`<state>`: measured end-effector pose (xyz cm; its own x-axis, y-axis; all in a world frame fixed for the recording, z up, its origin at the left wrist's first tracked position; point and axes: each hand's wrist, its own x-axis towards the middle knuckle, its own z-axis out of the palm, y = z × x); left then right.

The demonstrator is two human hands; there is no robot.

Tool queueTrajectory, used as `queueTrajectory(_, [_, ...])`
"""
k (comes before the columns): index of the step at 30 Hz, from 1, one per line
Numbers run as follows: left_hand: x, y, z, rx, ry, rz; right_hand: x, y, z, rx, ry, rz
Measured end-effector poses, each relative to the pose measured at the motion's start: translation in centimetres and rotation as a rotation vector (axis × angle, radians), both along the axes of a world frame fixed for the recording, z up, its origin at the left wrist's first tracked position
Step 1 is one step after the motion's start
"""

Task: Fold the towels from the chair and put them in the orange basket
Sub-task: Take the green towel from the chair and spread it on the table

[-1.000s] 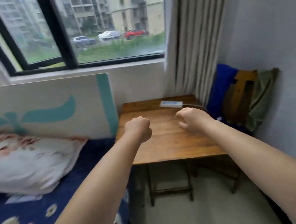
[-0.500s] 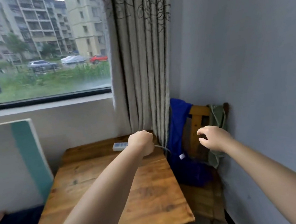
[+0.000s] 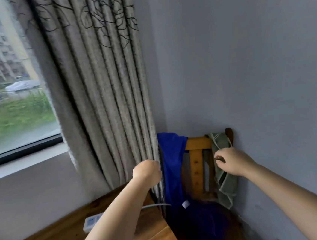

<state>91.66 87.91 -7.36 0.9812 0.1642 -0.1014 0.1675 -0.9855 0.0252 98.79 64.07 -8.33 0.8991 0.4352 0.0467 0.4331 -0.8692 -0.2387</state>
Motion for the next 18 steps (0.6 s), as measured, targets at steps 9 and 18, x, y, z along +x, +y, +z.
queueTrajectory(9, [14.2,-4.8,-3.2,-0.124,0.078,-0.042,17.1,-2.9,-5.1,0.060,0.092,-0.152])
queueTrajectory(18, [27.3,-12.9,-8.4,-0.541,-0.024,0.137,28.1,-6.2,-10.3,-0.145,-0.297,0.082])
